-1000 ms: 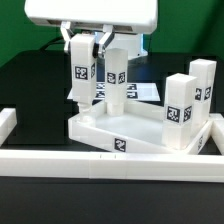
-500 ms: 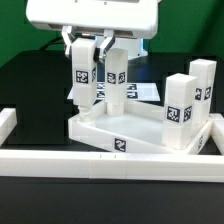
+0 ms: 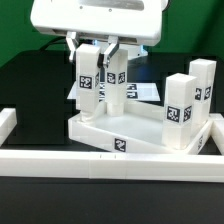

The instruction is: Assemble desk

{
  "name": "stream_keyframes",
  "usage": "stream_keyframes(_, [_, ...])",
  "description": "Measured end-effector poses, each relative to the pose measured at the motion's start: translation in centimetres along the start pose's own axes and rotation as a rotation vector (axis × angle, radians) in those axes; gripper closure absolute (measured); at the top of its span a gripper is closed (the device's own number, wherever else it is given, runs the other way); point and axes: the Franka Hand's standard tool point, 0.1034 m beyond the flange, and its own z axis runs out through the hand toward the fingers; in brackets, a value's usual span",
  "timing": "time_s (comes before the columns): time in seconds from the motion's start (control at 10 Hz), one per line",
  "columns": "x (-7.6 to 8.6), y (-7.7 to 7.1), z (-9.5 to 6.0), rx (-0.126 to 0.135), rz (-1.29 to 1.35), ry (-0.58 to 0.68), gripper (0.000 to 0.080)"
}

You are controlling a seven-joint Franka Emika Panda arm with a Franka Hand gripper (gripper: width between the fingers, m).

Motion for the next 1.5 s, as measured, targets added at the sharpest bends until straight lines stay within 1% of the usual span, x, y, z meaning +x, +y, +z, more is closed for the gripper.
stream_keyframes(0.2, [-0.1,0.4,0.0,-0.004,0.003,-0.003,0.0509])
stream_keyframes(0.6, [-0.7,0.3,0.1,-0.005,-0.001,-0.013,0.0509])
stream_keyframes(0.9, [-1.5,0.4,0.7,-0.012,-0.008,-0.021,0.0509])
stream_keyframes(1.1, [-1.4,0.4,0.9,-0.02,-0.015,0.002,0.0509])
stream_keyframes(1.5, [-1.3,0.4,1.0,-0.018,-0.014,-0.005,0.05])
